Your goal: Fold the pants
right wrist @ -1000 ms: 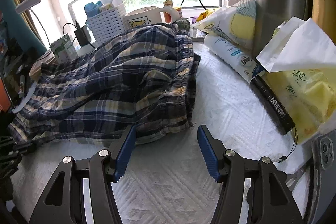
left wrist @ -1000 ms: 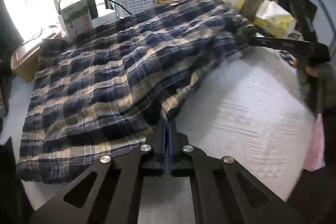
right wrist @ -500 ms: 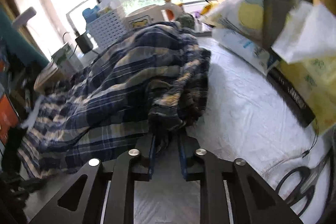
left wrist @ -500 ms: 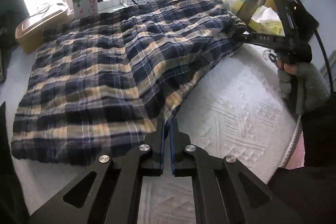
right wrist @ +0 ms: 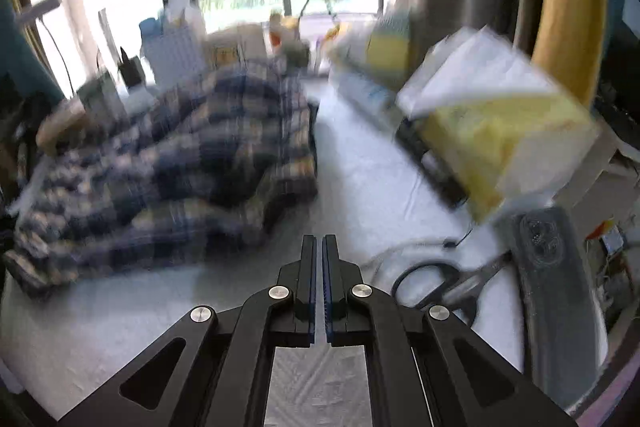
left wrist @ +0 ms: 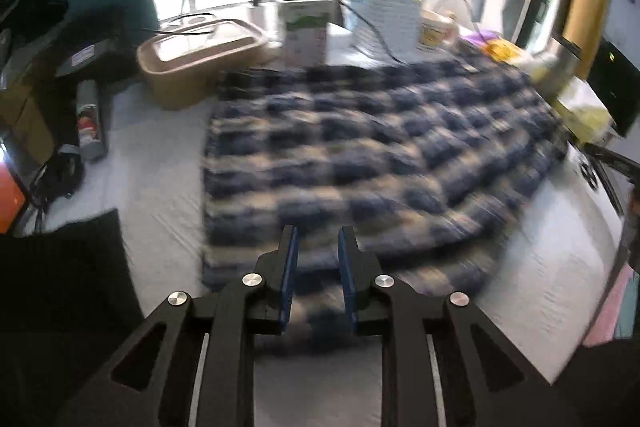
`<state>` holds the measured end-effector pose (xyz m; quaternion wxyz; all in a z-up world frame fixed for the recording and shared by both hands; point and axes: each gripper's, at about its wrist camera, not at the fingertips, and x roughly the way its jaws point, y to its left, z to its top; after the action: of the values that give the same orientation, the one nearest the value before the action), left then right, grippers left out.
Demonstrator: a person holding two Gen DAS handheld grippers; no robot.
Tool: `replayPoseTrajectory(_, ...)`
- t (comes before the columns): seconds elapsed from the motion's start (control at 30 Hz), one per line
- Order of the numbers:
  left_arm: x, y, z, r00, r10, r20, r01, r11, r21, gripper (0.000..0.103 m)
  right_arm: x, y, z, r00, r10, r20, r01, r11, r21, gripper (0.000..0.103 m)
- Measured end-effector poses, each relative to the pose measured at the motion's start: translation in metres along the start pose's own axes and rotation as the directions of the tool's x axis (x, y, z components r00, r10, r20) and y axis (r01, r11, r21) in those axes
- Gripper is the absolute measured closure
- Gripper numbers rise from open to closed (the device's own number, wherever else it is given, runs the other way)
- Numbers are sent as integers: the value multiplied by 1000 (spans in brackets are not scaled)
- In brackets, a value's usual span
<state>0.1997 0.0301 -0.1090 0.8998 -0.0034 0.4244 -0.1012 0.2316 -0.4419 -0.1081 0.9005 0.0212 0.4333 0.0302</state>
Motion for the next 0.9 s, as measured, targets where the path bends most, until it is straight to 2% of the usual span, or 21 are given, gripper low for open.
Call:
replayPoseTrajectory(0.1, 11, 6, 12, 1000, -2, 15, 2, 1000, 12, 83, -16, 12, 20, 997, 17, 73, -13, 999, -48, 100)
replayPoseTrajectory(0.17, 19, 5, 21, 999, -34, 12, 34, 999, 34, 83, -13, 27, 34, 996, 37, 83, -30, 996, -87, 100)
replayPoseTrajectory(0.37, 34, 0, 51, 994, -106, 12, 104, 990, 93, 83, 43, 84, 58, 992, 122, -17, -123, 973, -193, 100)
replayPoseTrajectory(0.43, 48, -3, 56, 996, -84, -28, 87, 987, 138, 83, 59, 98, 63, 992, 122, -44, -128, 969, -210, 100)
replayPoseTrajectory(0.5, 64, -4, 59, 998, -13, -55, 23, 981, 193, 83, 74, 111, 66, 991, 110, -72, -123, 966, -226, 100)
replayPoseTrajectory(0.63, 90, 11, 65, 991, 46, -129, -20, 981, 192, 83, 108, 123, 71, 986, 76, -146, -110, 965, -239, 100)
replayPoseTrajectory(0.77, 94, 27, 73, 989, 74, -127, -49, 979, 196, 81, 123, 119, 81, 983, 81, -163, -112, 975, -192, 100)
replayPoseTrajectory(0.9, 91, 47, 86, 990, 92, -107, -75, 985, 158, 81, 116, 114, 98, 983, 98, -156, -125, 977, -175, 100)
